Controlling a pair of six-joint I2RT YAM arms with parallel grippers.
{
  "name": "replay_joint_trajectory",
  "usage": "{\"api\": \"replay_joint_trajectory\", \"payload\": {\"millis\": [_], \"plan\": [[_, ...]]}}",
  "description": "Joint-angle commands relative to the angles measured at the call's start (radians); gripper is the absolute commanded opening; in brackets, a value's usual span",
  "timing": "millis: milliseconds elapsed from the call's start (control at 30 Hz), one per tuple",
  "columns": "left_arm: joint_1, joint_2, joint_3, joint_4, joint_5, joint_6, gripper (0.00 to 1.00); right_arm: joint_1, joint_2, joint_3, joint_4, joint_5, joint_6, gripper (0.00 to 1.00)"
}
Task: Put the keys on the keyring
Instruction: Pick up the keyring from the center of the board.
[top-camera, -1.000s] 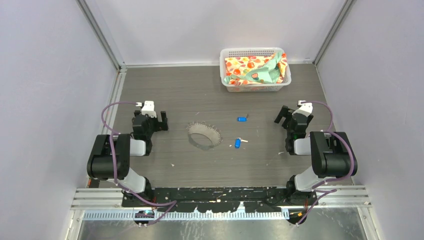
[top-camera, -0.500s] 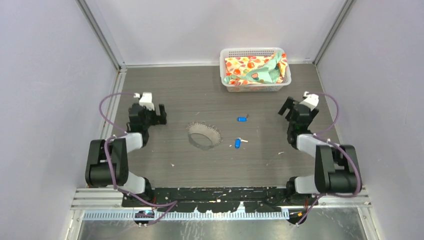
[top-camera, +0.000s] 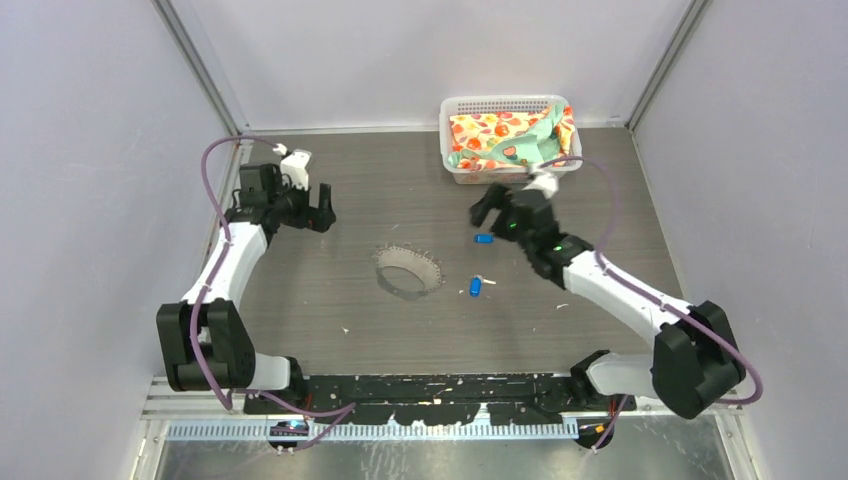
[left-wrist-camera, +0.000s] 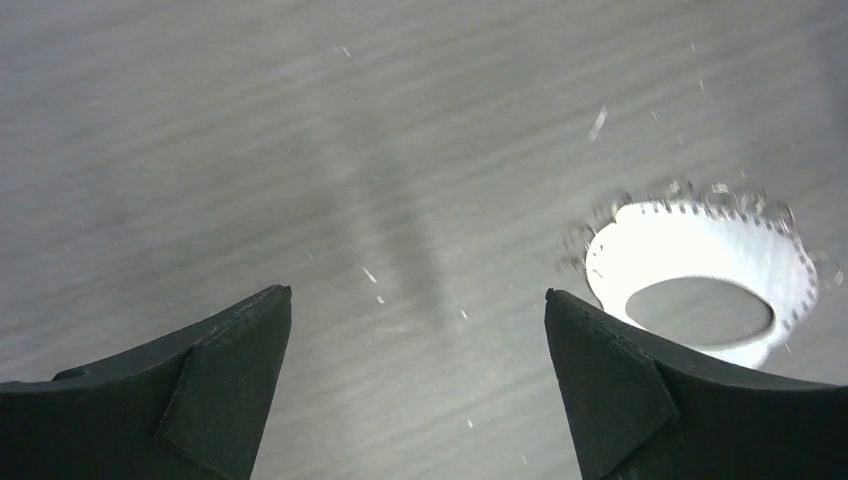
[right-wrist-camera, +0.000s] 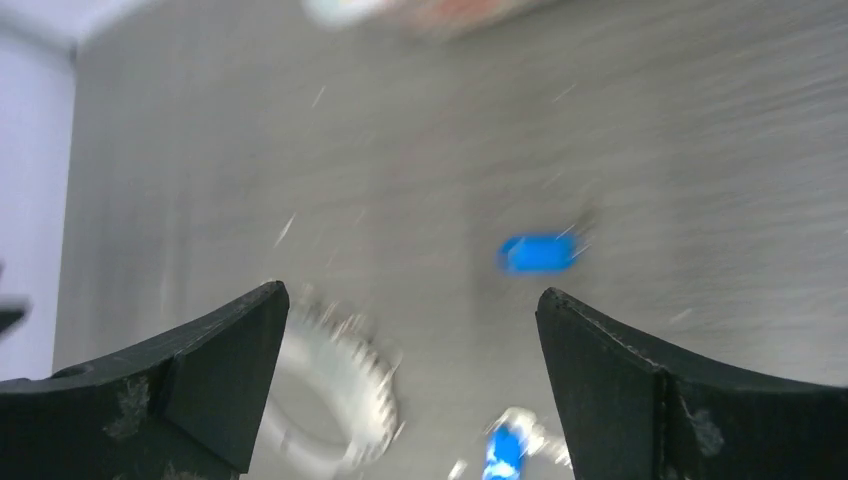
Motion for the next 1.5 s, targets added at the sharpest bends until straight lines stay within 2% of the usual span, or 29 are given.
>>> {"api": "replay_joint_trajectory", "payload": {"millis": [0,133,367,600,867,1133,1467], "plan": [[0.004,-0.016,0.058,-0.219,0.089,0.048,1.0,0.265,-0.002,0.087,-0.268,0.129,0.064,0.97],[0.004,-0.012,0.074,-0.268,0.104,0.069,1.0,0.453,0.058,0.103,-0.343,0.192,0.185,0.86],[0.002,-0.009,0.097,-0.336,0.115,0.128,1.0,0.565,0.206,0.14,-0.383,0.126,0.305,0.76],[0.002,-0.022,0.104,-0.363,0.144,0.145,0.96,0.565,0.297,0.158,-0.319,0.127,0.293,0.7],[0.002,-0.037,0.098,-0.379,0.177,0.167,0.88,0.547,0.409,0.203,-0.269,0.136,0.282,0.62],[0.002,-0.047,0.09,-0.377,0.188,0.175,0.87,0.494,0.444,0.196,-0.222,0.126,0.293,0.57],[0.002,-0.05,0.086,-0.37,0.183,0.182,0.86,0.469,0.481,0.184,-0.184,0.086,0.324,0.43]]}}
